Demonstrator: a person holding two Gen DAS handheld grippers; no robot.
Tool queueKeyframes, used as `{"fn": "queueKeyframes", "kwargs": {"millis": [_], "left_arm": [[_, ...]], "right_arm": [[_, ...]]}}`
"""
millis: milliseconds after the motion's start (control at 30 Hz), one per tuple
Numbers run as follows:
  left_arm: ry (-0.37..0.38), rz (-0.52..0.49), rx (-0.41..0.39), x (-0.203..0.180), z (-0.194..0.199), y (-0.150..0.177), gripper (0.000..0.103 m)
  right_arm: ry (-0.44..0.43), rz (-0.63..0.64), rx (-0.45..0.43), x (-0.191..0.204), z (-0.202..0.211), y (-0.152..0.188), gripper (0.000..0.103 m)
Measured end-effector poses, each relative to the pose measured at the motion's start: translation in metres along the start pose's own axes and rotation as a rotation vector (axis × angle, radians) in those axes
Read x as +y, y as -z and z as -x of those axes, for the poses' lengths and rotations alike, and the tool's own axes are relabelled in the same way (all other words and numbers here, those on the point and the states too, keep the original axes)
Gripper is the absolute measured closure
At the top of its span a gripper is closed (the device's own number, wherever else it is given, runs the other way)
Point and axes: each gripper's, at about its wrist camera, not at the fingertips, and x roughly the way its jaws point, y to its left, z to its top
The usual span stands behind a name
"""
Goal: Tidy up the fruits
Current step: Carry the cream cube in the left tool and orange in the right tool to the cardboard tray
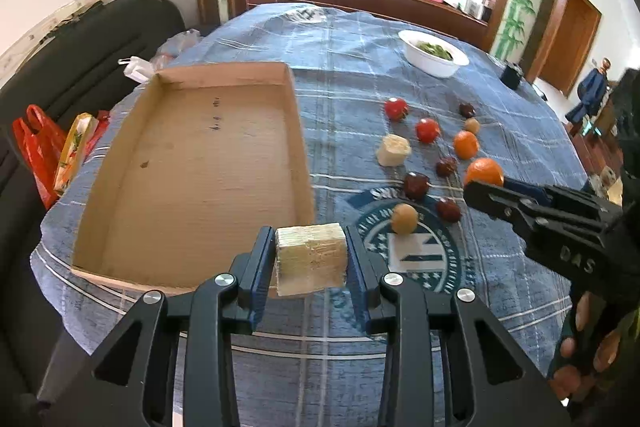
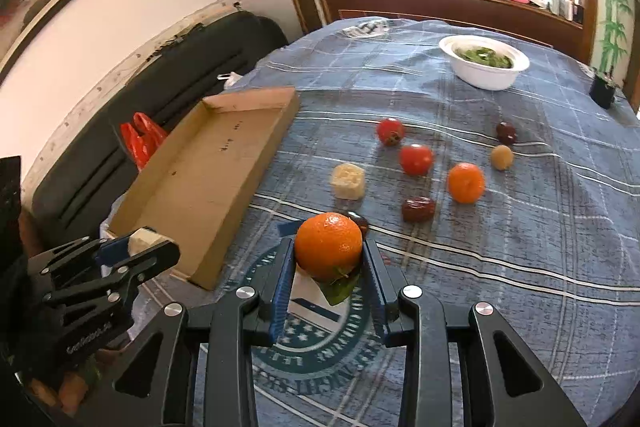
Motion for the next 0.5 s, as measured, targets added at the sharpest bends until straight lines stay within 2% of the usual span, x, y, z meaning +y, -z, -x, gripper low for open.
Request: {"fn": "queueKeyframes", "kwargs": {"millis": [300, 500], "left_arm": [[-0.105, 0.145, 0.007, 0.074, -0.012, -0.016, 0.071], [-0.170, 0.171, 0.033, 0.102, -0.030, -0.018, 0.071]], "right_arm": [[-0.170, 0.091, 0.027, 0.064, -0.027, -0.018, 0.069], [-0.241, 0.178, 0.102, 0.119, -0.073, -0.027, 0.070]]}}
